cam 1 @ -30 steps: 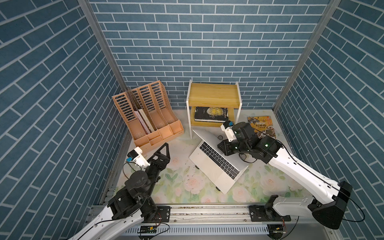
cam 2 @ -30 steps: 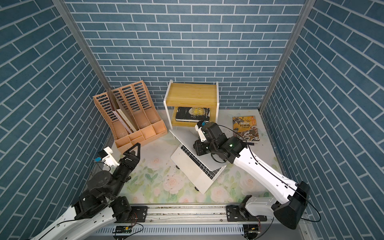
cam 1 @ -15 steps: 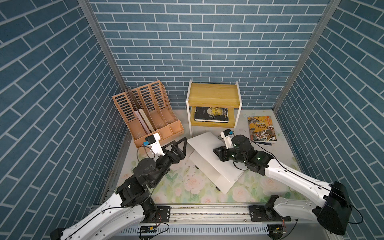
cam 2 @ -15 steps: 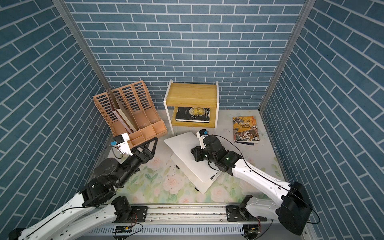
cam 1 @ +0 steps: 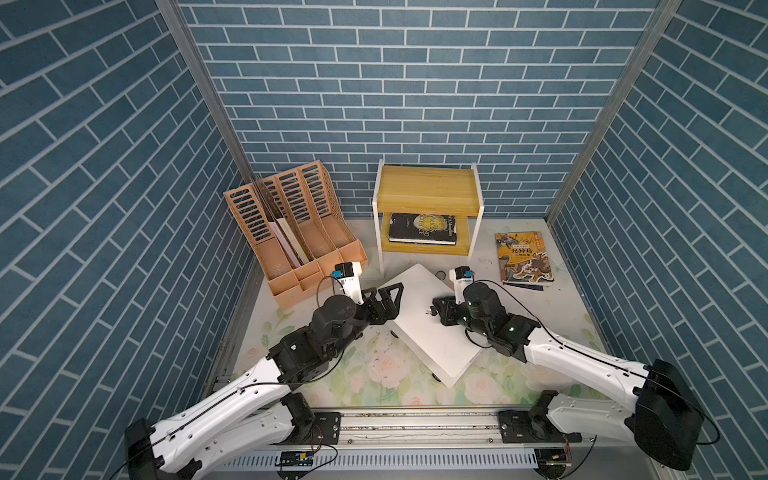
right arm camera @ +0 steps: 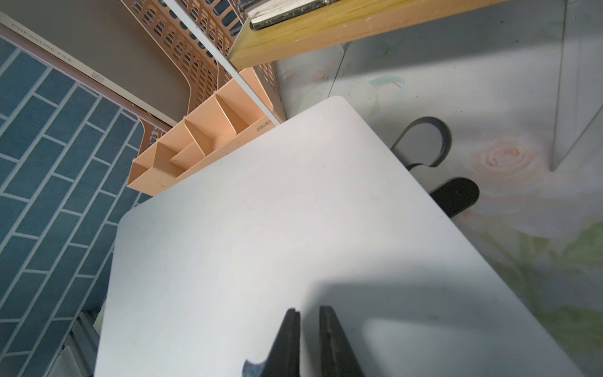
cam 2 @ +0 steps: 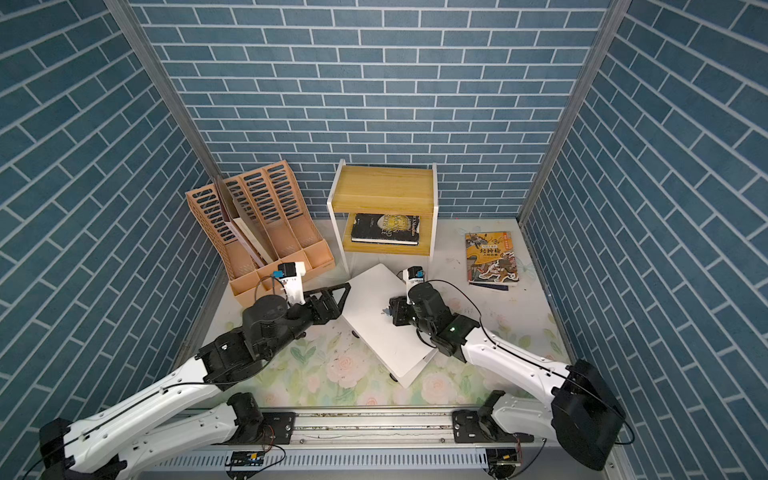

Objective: Close the laptop lid and set it aside
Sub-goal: Close the lid of the laptop.

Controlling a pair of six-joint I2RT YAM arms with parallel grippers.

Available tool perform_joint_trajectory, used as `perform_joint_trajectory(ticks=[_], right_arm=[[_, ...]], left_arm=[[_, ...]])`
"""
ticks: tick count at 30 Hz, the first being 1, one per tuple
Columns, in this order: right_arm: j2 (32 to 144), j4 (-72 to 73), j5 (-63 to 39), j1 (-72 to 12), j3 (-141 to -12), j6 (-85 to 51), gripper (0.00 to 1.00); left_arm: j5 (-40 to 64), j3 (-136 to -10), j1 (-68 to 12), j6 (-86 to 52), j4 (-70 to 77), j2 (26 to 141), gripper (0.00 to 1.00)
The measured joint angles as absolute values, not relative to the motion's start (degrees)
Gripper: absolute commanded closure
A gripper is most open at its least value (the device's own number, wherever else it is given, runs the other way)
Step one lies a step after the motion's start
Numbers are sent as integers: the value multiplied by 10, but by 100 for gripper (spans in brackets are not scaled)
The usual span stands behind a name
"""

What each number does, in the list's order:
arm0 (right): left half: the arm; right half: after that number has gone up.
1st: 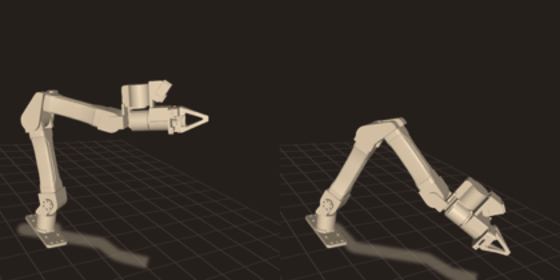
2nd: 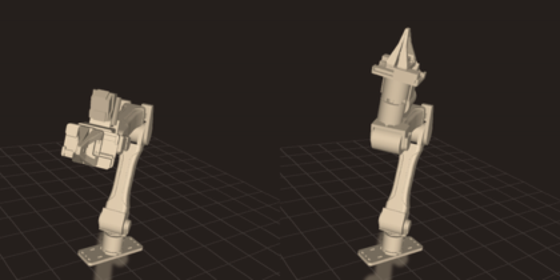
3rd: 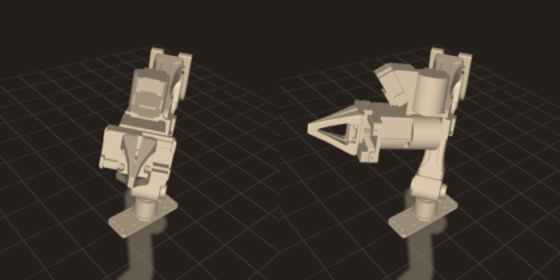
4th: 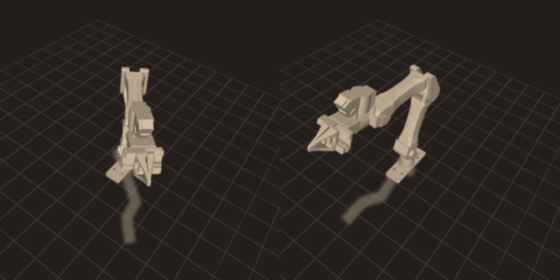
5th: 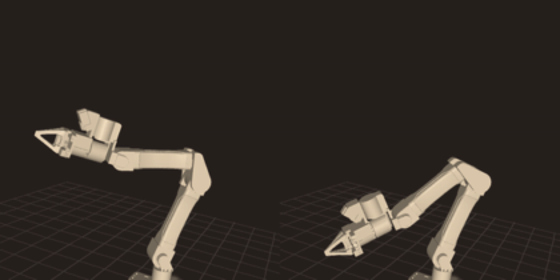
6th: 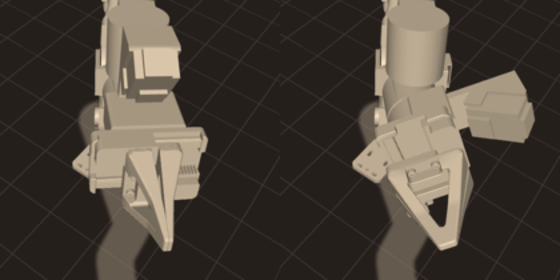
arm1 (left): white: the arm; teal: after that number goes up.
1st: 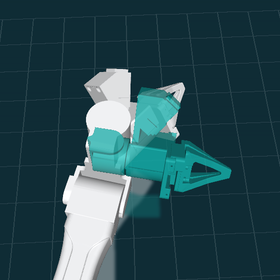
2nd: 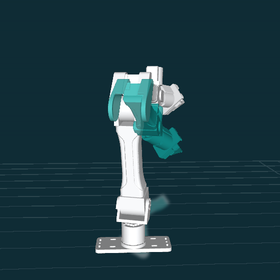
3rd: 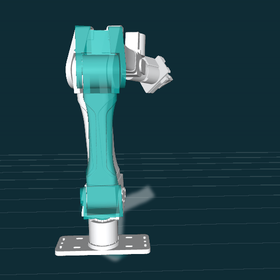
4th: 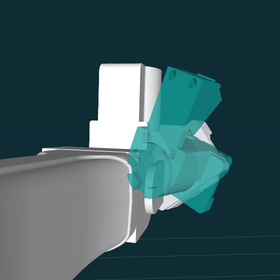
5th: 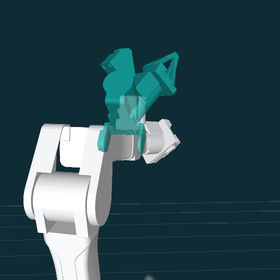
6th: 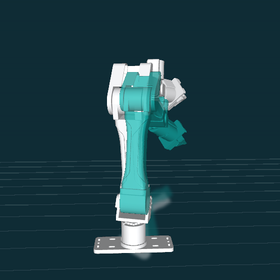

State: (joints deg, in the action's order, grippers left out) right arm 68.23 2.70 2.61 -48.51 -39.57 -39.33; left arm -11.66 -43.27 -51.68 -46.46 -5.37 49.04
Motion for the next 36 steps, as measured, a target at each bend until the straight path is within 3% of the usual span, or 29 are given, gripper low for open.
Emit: perform_joint_trajectory(ticks=[9, 24, 31, 36], right_arm=[[682, 56, 57, -486, -376, -410, 86], [678, 47, 79, -486, -364, -423, 87], [632, -31, 110, -486, -362, -433, 85], [535, -100, 151, -486, -349, -462, 62]], left_arm=[[-65, -432, -517, -479, -62, 554, 26], [-42, -379, -518, -522, -62, 608, 27], [-48, -368, -518, -535, -43, 658, 22], [-48, -368, -518, -540, -7, 688, 21]])
